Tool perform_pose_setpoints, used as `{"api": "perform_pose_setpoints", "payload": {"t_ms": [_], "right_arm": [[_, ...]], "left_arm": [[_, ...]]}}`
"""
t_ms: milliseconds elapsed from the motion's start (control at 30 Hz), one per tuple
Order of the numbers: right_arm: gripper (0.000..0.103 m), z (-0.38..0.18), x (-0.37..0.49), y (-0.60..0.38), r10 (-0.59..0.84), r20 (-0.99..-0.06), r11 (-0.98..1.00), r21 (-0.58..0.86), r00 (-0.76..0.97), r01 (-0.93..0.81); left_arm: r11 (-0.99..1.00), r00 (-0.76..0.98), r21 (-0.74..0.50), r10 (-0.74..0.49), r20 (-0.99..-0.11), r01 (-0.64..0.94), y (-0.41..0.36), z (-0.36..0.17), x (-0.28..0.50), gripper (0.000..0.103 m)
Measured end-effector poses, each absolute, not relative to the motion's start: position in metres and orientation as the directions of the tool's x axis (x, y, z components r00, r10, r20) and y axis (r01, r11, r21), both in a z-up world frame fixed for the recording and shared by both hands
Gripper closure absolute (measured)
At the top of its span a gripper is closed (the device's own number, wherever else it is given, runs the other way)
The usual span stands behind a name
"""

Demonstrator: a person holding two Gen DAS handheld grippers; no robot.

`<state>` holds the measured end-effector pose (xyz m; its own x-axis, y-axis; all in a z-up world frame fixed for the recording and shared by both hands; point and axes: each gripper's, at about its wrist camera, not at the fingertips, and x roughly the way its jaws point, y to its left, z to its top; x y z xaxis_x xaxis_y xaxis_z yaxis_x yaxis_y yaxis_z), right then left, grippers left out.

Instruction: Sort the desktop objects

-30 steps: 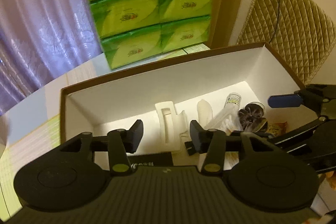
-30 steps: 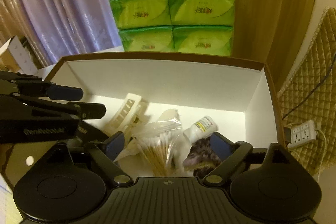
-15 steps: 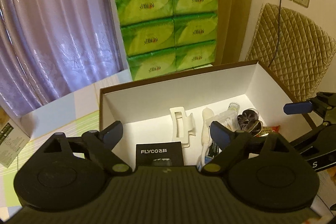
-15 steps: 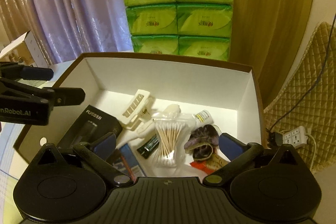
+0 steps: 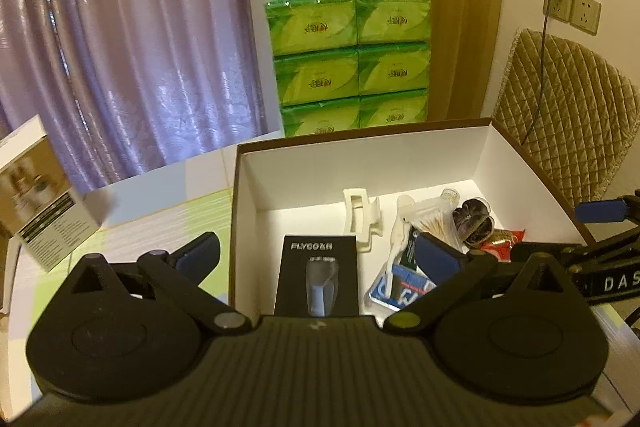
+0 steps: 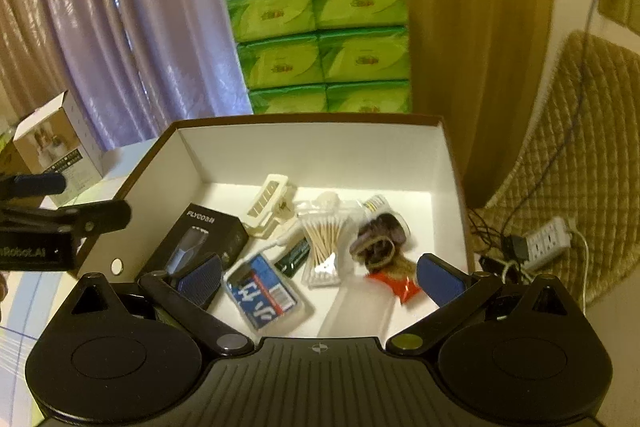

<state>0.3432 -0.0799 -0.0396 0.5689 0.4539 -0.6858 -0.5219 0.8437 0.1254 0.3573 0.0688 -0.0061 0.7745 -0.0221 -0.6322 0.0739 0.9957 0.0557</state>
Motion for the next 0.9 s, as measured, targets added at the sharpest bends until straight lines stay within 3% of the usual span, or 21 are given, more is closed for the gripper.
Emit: {"api": "perform_pose_setpoints", "payload": {"t_ms": [900], "right_arm": [[0.002,0.003,0.21,-0.134,0.492,-0.64,0.802,0.07,0.59,-0.593]], "left_arm": [[0.995,0.765,0.026,0.091,-0.637,-0.097,0.054,0.034,0.193,0.001]]}}
